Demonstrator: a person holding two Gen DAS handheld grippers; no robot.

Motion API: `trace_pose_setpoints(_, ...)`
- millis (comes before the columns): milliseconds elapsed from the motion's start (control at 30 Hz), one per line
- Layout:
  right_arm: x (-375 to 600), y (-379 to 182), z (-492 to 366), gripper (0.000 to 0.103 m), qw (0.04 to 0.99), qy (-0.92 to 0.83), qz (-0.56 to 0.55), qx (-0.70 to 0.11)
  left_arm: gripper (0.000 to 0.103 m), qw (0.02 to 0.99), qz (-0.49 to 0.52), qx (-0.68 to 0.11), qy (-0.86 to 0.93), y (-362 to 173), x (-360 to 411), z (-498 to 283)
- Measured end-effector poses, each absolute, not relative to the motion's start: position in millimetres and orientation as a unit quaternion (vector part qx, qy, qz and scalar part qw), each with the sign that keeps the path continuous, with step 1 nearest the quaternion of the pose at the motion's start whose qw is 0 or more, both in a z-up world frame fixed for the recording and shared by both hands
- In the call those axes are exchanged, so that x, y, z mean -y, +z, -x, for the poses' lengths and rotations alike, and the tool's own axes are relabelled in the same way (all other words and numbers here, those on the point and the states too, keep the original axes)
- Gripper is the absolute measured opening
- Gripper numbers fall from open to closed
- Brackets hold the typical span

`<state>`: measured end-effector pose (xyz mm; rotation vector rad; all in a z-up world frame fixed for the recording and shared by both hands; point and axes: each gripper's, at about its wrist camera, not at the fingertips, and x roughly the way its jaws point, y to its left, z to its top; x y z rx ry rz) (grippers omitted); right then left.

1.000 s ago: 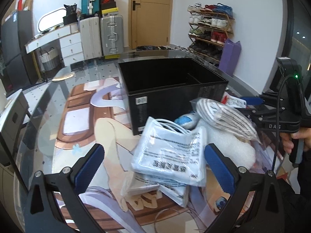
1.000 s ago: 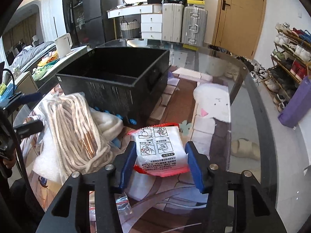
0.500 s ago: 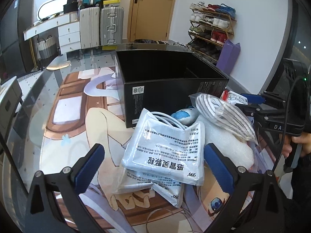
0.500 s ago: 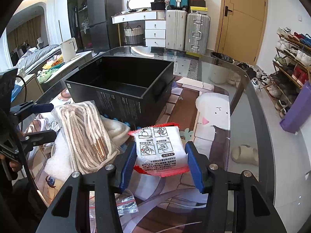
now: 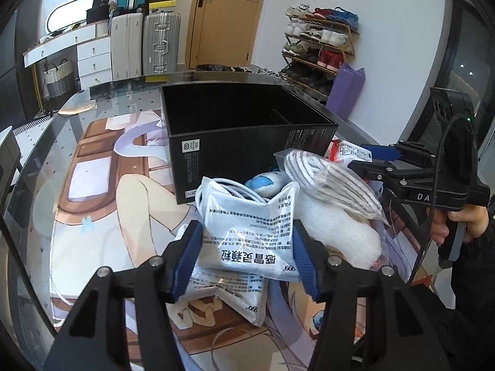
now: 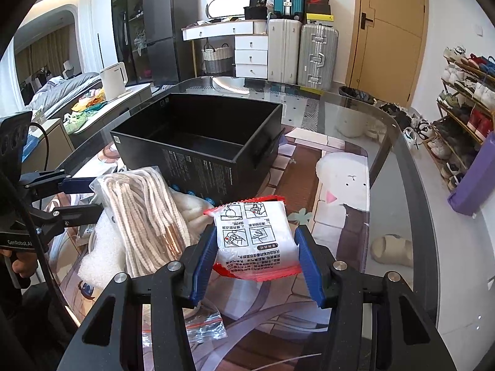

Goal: Organize soft objects
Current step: 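Grasp the white printed packet with the left gripper while the right gripper holds the red packet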

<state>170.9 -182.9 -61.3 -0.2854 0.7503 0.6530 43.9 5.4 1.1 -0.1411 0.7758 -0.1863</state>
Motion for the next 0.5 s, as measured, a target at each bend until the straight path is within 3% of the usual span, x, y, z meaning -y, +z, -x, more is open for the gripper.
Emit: trace_pose_setpoints(500, 184.2, -53.3, -163.3, 0.052, 0.872, 0.318, 0.135, -0.348, 0.057, 0.919, 0.067, -0.379, -0.085, 2.8, -6.4, -41.9)
